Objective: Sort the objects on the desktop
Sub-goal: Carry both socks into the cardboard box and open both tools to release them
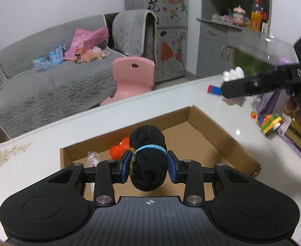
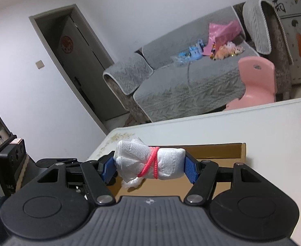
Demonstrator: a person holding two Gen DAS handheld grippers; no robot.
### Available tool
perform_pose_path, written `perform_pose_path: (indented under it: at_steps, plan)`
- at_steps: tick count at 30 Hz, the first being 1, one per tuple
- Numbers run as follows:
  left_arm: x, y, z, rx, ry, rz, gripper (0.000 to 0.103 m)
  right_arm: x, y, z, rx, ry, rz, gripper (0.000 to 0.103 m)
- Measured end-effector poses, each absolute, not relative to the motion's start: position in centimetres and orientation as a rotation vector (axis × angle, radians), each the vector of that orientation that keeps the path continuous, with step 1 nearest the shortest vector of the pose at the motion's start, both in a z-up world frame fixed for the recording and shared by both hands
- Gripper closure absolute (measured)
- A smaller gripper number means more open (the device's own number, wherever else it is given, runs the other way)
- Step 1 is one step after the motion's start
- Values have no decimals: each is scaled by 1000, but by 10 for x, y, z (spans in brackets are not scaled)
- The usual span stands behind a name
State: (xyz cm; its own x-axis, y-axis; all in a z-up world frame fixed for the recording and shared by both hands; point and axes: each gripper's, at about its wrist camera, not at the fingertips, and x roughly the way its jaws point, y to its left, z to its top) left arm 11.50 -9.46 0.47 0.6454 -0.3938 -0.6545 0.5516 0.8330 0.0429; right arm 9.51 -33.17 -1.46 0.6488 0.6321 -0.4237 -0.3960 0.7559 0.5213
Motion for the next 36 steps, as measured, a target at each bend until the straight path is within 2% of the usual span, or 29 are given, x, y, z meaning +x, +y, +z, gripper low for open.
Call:
perform_pose_path:
  at_steps: [14, 36]
  plan:
    - [148, -92, -45, 234, 754, -605, 60, 130, -319, -43, 402, 740, 588, 40]
    - [172, -80, -67, 249, 828, -496, 59, 166, -274, -70, 247, 853, 507, 40]
